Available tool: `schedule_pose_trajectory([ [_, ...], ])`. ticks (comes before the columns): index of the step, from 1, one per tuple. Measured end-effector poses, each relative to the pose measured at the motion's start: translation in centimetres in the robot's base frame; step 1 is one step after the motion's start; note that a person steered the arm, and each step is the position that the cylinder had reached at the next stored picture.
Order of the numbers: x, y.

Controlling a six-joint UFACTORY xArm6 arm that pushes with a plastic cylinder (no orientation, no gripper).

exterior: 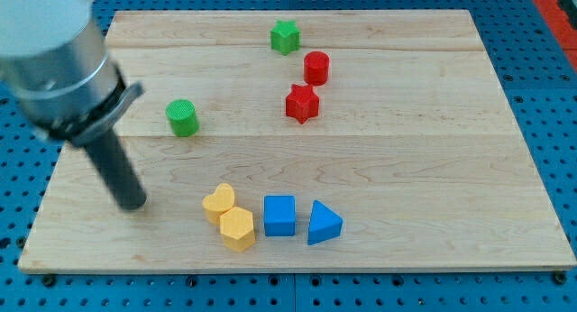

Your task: Move the yellow hexagon along with the yellow heart towards green circle

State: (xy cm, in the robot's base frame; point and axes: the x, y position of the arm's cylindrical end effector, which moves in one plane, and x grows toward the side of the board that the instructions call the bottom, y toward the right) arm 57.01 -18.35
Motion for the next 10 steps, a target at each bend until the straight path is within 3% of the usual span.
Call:
schedule_pose_trajectory([
  [1,4.9,2.2],
  [3,4.8,4.7],
  [6,3.2,16.8],
  [7,0.2,17.5],
  [9,4.8,15.8],
  [10,1.7,12.6],
])
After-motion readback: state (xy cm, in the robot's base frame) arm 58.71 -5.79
